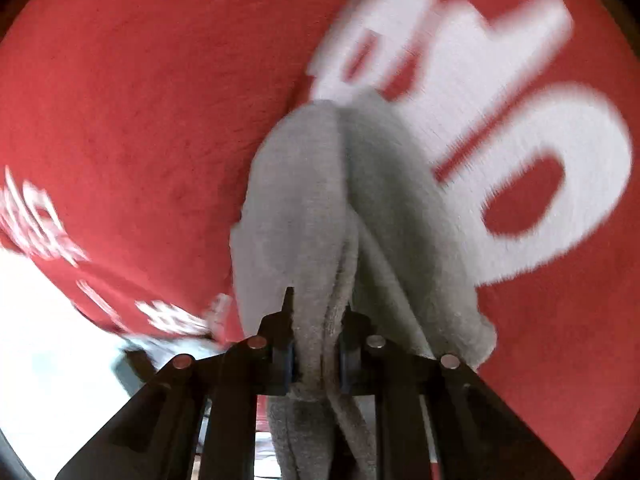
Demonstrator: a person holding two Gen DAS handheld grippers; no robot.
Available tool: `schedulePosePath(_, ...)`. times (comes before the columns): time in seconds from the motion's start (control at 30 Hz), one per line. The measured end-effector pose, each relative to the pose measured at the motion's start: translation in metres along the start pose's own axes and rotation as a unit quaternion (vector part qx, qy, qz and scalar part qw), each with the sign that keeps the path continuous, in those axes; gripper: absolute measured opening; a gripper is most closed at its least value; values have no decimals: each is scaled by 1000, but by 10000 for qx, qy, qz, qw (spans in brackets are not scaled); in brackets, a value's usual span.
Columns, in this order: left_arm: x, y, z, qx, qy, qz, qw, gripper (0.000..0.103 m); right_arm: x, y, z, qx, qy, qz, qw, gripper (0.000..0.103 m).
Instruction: Fold small clothes
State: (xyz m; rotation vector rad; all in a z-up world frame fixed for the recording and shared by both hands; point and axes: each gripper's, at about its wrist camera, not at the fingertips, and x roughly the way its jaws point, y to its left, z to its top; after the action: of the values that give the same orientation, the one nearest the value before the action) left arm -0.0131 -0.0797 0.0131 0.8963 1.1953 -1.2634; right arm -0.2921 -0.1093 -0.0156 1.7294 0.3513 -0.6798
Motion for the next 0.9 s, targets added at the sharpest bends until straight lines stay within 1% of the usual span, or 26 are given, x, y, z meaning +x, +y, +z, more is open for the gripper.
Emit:
schedulePosePath(0.03,-3,-2,0,26,-48,-40,10000,81,-6,9,-2,-206,-81,31,9997,17)
schedulePosePath(0.07,-7,-4,-2,72,-118,-86,9999,81,-18,20,-5,-465,-255,101,9985,17)
schedulePosePath(0.13,-7,-9,-3,200,-179,-91,9996,81,-30,21,-9,-548,-367,68,9978,17)
schedulePosePath(0.2,3,-12,-4,243,-37,-56,9997,81,-27,10,-8,-444,-338,-284,9980,17)
schedulePosePath(0.27,13,-15,-3,232,48,-59,9997,81,-19,-13,-8,-236,-235,-756,9966,17)
schedulePosePath(0.3,17,-14,-4,210,65,-80,9997,81,-16,-21,-7,-139,-199,-828,9963,17)
schedulePosePath(0.37,19,-11,-5,139,68,-129,9998,81,-17,-30,-5,82,-221,-672,9975,17)
schedulePosePath(0.4,18,-10,-5,123,81,-150,9998,81,-19,-32,-5,70,-246,-740,9969,22)
schedulePosePath(0.43,18,-9,-6,129,103,-154,9997,81,-22,-29,-6,-8,-261,-893,9957,26)
schedulePosePath(0.53,13,-8,-7,191,163,-89,9996,81,-33,-19,-8,-289,-284,-1369,9898,26)
schedulePosePath(0.6,6,-9,-7,234,201,-12,9995,81,-43,-10,-12,-414,-364,-1613,9854,27)
schedulePosePath(0.67,-2,-13,-7,254,210,-12,9995,81,-55,-4,-18,-532,-435,-1564,9853,29)
schedulePosePath(0.77,-9,-17,-13,248,294,-77,9992,81,-67,15,-32,-822,-396,-1233,9882,29)
schedulePosePath(0.87,-4,-28,-25,310,450,-25,9985,81,-66,35,-46,-1336,-159,-1177,9839,29)
schedulePosePath(0.9,0,-30,-34,295,536,-10,9981,81,-61,40,-52,-1483,9,-1188,9818,29)
